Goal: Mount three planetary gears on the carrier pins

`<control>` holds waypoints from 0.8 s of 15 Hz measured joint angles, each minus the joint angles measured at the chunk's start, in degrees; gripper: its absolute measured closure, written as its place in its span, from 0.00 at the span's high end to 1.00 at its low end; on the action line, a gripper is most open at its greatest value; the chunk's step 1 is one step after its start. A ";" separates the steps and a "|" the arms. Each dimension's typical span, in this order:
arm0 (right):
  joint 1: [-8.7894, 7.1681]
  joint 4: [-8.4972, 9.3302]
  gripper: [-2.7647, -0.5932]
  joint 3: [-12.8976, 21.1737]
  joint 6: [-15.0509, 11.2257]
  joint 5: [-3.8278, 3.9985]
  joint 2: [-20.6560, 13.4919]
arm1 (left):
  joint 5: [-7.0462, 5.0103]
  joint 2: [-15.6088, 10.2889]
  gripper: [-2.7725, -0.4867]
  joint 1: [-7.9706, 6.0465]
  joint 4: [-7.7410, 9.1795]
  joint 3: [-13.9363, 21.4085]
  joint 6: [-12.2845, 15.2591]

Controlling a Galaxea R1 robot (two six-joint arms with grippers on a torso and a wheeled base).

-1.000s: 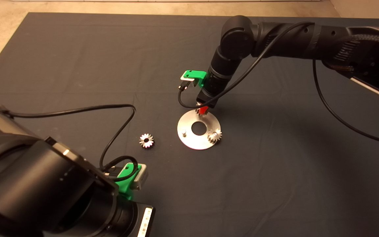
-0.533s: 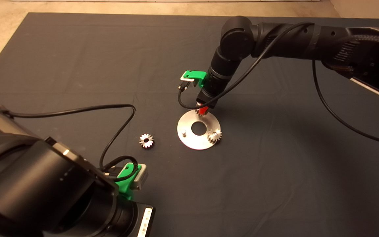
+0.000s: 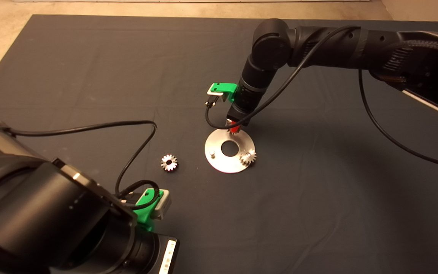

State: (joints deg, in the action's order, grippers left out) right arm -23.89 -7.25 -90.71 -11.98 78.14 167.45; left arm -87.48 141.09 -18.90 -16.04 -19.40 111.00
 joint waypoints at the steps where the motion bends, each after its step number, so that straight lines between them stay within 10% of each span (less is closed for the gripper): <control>1: 0.00 -0.10 0.13 0.00 -0.01 0.16 0.11 | 0.00 0.00 0.30 0.01 0.00 0.00 -0.02; 12: 0.09 -0.25 0.13 -0.22 0.13 0.05 1.27 | 0.00 0.00 0.30 0.02 0.00 0.00 -0.02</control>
State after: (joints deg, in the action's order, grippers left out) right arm -23.81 -7.50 -90.93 -11.85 78.19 168.72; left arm -87.48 141.09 -18.88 -16.04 -19.40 110.97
